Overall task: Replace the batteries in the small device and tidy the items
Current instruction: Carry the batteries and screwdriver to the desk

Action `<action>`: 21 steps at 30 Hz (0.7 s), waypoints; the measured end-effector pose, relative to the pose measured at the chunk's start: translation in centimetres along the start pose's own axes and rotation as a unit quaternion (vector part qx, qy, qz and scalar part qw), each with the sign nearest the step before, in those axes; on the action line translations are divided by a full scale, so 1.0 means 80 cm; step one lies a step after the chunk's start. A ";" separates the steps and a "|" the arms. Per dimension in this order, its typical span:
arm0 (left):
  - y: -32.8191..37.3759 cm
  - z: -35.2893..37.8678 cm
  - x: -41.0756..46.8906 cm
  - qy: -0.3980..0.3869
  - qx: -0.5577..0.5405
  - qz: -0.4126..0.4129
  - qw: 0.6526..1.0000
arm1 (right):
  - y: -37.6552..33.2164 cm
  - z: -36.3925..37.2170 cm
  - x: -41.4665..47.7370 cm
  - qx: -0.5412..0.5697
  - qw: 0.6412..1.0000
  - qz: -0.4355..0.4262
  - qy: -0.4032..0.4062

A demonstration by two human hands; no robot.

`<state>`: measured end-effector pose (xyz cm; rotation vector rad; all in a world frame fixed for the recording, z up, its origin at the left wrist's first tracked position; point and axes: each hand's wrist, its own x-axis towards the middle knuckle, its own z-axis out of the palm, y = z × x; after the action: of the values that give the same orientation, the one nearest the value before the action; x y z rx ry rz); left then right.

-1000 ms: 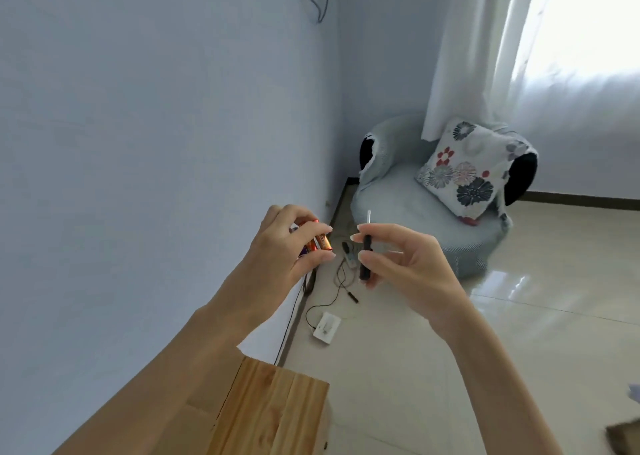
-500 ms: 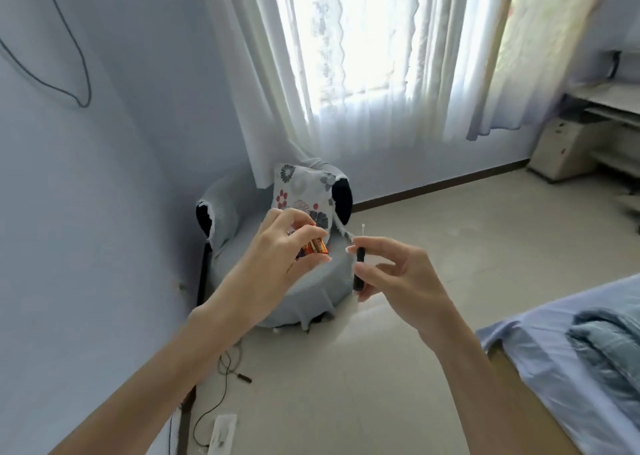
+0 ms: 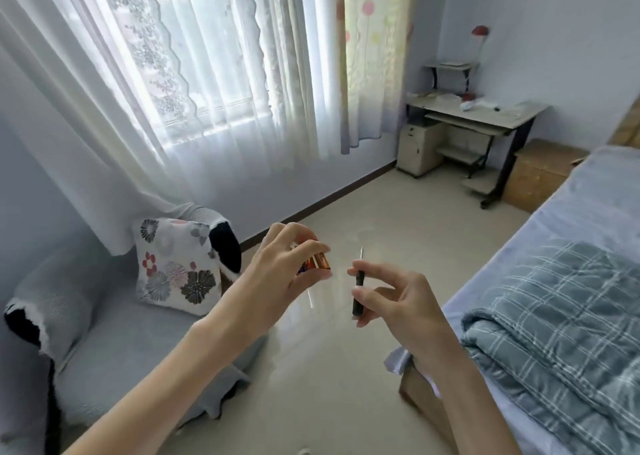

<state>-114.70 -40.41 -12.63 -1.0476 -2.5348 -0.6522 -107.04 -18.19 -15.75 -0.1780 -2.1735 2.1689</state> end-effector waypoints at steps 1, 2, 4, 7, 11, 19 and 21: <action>-0.014 0.009 0.020 -0.001 -0.004 0.010 1.000 | 0.000 -0.003 0.018 0.002 1.000 0.003 0.008; -0.028 0.018 0.040 -0.004 -0.009 0.017 1.000 | 0.001 -0.006 0.038 0.001 1.000 0.004 0.015; -0.061 0.035 0.082 -0.011 -0.022 0.032 0.999 | 0.003 -0.011 0.083 -0.002 0.999 0.001 0.035; -0.111 0.053 0.143 -0.021 -0.028 0.062 0.997 | 0.004 -0.013 0.150 -0.005 0.998 -0.003 0.062; -0.180 0.065 0.236 -0.035 -0.041 0.088 0.995 | -0.007 -0.009 0.246 0.007 0.995 -0.003 0.100; -0.280 0.099 0.396 -0.057 -0.076 0.123 0.988 | -0.022 -0.009 0.404 0.025 0.988 0.000 0.154; -0.299 0.115 0.429 -0.066 -0.083 0.138 0.985 | -0.021 -0.015 0.436 0.031 0.985 0.005 0.167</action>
<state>-156.41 -30.82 -11.75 -1.5129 -2.4090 -0.7444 -141.55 -12.52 -15.25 -0.5106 -1.9209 2.0325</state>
